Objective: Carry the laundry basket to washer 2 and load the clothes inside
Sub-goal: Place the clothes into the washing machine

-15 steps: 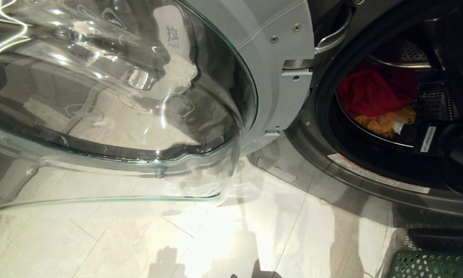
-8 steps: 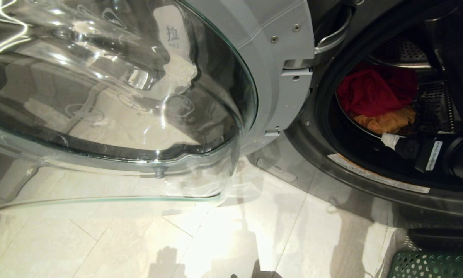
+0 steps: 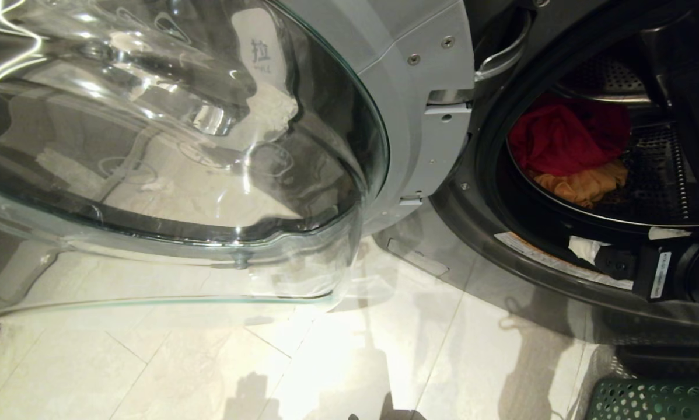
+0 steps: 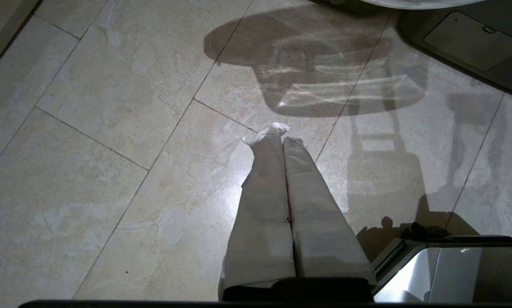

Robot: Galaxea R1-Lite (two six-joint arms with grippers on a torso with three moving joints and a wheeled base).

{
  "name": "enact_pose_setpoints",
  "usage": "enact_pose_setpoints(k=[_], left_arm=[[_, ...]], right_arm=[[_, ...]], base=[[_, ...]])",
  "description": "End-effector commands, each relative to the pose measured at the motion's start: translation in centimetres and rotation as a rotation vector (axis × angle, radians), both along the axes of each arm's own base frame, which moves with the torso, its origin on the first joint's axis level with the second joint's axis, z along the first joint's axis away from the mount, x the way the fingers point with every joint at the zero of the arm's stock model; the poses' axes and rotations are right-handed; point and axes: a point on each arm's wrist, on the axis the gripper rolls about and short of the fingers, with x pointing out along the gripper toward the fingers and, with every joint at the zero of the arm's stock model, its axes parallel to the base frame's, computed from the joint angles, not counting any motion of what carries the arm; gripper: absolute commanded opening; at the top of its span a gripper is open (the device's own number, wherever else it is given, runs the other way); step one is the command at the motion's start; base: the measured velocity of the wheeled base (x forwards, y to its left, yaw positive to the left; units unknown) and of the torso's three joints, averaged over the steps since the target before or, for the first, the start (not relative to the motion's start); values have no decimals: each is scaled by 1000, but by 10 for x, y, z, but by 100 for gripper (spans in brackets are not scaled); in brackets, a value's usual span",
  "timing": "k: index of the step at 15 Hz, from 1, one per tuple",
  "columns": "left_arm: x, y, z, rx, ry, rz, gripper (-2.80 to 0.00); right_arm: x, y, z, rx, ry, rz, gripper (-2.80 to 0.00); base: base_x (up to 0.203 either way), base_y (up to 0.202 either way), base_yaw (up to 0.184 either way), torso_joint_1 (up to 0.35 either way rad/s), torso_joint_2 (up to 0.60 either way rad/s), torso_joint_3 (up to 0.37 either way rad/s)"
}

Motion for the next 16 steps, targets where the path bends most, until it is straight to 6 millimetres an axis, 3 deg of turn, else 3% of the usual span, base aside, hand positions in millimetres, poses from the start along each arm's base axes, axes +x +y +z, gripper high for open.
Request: enact_pose_setpoints(k=[1, 16], left_arm=[[0, 0, 0, 0, 0, 1, -280], [0, 0, 0, 0, 0, -1, -280]], right_arm=[[-2, 0, -11, -17, 32, 14, 0], [-3, 0, -30, -25, 191, 29, 0]], base=[[0, 0, 0, 0, 0, 0], [0, 0, 0, 0, 0, 0]])
